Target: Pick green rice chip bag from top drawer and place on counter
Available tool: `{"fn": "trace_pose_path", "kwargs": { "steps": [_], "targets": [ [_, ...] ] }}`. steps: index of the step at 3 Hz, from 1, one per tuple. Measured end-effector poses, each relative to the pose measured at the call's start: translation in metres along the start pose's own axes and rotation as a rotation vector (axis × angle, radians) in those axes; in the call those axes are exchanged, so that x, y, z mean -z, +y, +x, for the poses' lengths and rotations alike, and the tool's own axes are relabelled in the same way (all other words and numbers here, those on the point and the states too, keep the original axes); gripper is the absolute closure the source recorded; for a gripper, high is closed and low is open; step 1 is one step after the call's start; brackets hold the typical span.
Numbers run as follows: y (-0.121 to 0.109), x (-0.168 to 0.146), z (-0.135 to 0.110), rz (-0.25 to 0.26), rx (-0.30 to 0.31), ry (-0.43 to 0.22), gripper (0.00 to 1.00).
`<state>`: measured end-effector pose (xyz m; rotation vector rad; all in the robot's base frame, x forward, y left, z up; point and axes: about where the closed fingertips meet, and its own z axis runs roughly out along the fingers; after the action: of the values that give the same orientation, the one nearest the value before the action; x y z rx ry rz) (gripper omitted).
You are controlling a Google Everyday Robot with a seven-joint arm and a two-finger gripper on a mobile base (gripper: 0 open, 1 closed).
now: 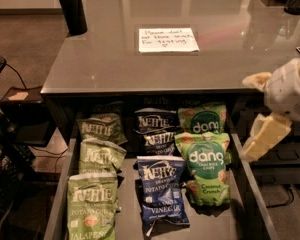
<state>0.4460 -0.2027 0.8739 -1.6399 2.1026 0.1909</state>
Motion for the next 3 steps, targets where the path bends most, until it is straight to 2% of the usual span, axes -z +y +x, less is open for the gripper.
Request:
{"fn": "trace_pose_path", "kwargs": {
  "steps": [1,2,3],
  "targets": [
    [0.004,-0.045,0.012,-0.023,0.01,-0.074,0.0],
    [0.006,-0.085,0.022,-0.054,0.033,-0.11,0.0],
    [0.011,-0.121,0.025,-0.098,0.087,-0.109,0.0]
  ]
}}
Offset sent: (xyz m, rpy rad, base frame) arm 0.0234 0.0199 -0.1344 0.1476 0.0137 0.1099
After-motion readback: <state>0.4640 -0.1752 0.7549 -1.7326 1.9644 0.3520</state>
